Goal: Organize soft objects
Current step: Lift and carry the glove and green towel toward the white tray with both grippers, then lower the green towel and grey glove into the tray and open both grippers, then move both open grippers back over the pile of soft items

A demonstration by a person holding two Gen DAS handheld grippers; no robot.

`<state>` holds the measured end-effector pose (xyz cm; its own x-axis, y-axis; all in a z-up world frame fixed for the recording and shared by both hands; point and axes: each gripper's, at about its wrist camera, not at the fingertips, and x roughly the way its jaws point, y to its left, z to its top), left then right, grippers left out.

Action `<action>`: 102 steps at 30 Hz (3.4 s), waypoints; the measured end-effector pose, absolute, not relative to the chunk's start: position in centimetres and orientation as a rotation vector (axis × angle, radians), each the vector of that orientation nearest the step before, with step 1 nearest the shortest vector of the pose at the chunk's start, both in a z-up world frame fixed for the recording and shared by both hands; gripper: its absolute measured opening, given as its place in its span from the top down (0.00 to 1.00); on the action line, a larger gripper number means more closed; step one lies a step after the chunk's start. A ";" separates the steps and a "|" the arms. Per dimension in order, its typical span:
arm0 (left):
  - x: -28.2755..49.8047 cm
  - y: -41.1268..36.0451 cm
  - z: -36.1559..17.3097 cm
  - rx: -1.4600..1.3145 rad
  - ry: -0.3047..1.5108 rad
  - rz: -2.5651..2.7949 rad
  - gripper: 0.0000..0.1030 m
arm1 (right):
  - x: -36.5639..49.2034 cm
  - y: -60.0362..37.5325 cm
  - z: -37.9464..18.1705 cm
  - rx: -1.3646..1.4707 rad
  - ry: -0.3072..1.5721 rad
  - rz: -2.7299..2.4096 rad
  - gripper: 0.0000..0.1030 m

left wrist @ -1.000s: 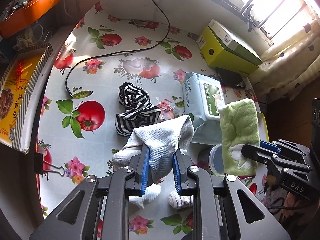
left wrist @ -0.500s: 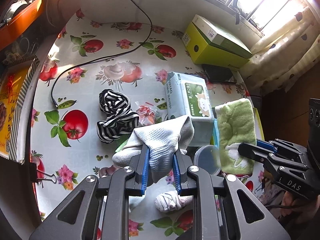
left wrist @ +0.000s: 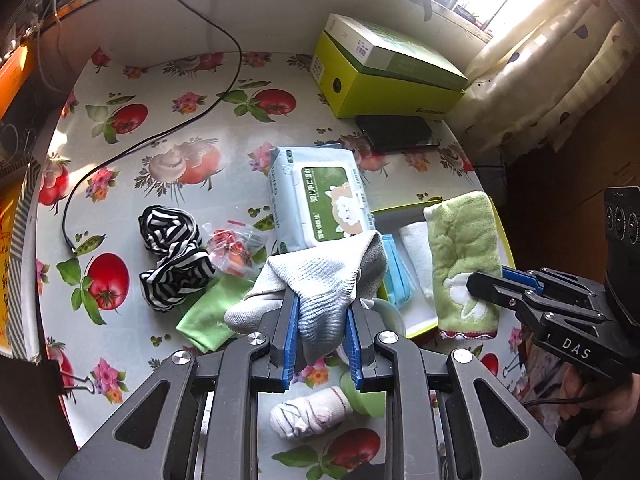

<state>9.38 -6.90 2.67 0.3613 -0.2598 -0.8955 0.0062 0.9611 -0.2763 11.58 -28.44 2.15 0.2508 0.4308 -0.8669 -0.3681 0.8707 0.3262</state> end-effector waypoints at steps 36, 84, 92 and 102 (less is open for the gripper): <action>14.7 -15.9 0.4 -0.137 1.268 -0.310 0.79 | 18.9 -41.8 -5.4 -0.144 1.312 0.222 0.83; 19.9 -23.2 -2.9 -0.178 1.323 -0.452 0.62 | 13.8 -40.3 -5.1 0.105 1.296 0.319 0.65; 18.2 -18.5 -2.1 -0.239 1.317 -0.377 0.62 | 15.7 -36.8 -8.2 0.154 1.349 0.405 0.72; 16.0 -14.9 -0.8 -0.283 1.287 -0.334 0.62 | 16.2 -33.1 -8.8 0.129 1.366 0.514 0.75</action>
<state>16.02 -14.85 -0.79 0.2443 -0.3959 -0.8852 0.0847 0.9181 -0.3872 16.17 -33.10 -8.85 0.1121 0.4225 -0.8994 -0.2757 0.8828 0.3804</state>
